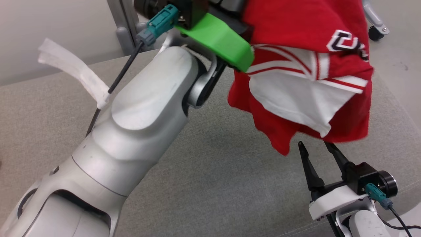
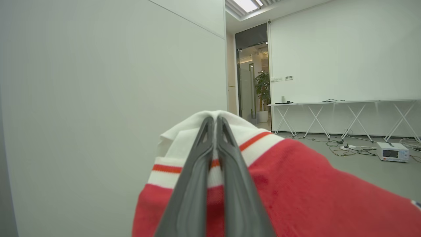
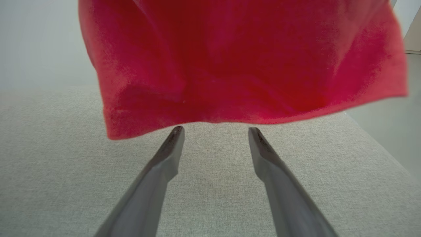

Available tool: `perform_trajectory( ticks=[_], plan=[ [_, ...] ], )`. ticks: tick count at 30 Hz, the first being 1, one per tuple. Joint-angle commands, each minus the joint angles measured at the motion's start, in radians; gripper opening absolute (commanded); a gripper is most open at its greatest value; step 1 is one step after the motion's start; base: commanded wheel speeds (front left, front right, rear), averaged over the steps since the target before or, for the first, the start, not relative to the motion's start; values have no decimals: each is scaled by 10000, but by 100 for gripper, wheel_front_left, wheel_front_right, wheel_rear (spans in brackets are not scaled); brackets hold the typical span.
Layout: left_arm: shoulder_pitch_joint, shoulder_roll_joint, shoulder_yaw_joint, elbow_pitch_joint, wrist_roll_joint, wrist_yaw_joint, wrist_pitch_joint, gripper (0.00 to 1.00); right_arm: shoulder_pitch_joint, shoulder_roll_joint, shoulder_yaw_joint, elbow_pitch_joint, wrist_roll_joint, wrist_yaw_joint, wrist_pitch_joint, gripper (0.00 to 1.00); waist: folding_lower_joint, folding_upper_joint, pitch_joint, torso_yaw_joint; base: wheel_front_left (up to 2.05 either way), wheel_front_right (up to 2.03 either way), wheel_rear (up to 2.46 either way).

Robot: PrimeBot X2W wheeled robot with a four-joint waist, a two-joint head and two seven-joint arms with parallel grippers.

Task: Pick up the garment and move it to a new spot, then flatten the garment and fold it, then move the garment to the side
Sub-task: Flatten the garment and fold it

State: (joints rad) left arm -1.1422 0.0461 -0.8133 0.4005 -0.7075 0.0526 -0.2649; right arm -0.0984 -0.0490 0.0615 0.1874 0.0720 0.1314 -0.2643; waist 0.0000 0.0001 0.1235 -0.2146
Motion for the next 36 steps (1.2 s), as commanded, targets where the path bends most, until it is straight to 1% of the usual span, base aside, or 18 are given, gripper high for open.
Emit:
perform_trajectory(
  ticks=[1,3,8,13,21,26,27,28,29,36],
  plan=[
    [340,76,159,539,-89,24,11,0,-18,-25,-73,-53,-39,-14,-1,100,0,-1,151,252,0,0,0],
    [614,163,400,1459,-150,-50,9,0,-97,-28,-126,-88,-38,-14,-1,100,0,-1,246,407,0,0,0],
    [1576,591,914,3499,-170,-254,5,0,-219,-29,-236,-170,32,-14,-1,100,0,-1,528,797,0,0,0],
    [2479,1065,1449,4798,-95,-345,3,0,-346,-29,-381,-232,11,-14,-3,100,0,-1,774,1129,0,0,0],
    [3376,1559,2310,5771,-5,-386,5,0,-517,-28,-461,-267,-98,-14,-1,100,0,-1,972,1432,0,0,0],
    [3706,1609,2615,5921,188,-476,5,0,-565,-28,-429,-266,-138,-14,-1,100,0,-1,1016,1506,0,0,0],
    [3791,1576,2701,5857,237,-509,5,2,-573,-28,-424,-256,-141,-14,-1,100,0,-1,1015,1517,0,0,0],
    [3861,1552,2785,5755,311,-546,5,26,-576,-29,-428,-245,-141,-14,-1,100,0,-1,1010,1526,0,0,0],
    [3971,1536,2872,5590,408,-628,4,100,-575,-29,-430,-233,-152,-14,-1,100,0,-1,1002,1538,0,0,0],
    [5141,1425,3879,3663,1469,-1005,6,100,-574,-29,-552,-231,-297,-14,-1,100,0,-1,746,1654,0,0,0]
  ],
)
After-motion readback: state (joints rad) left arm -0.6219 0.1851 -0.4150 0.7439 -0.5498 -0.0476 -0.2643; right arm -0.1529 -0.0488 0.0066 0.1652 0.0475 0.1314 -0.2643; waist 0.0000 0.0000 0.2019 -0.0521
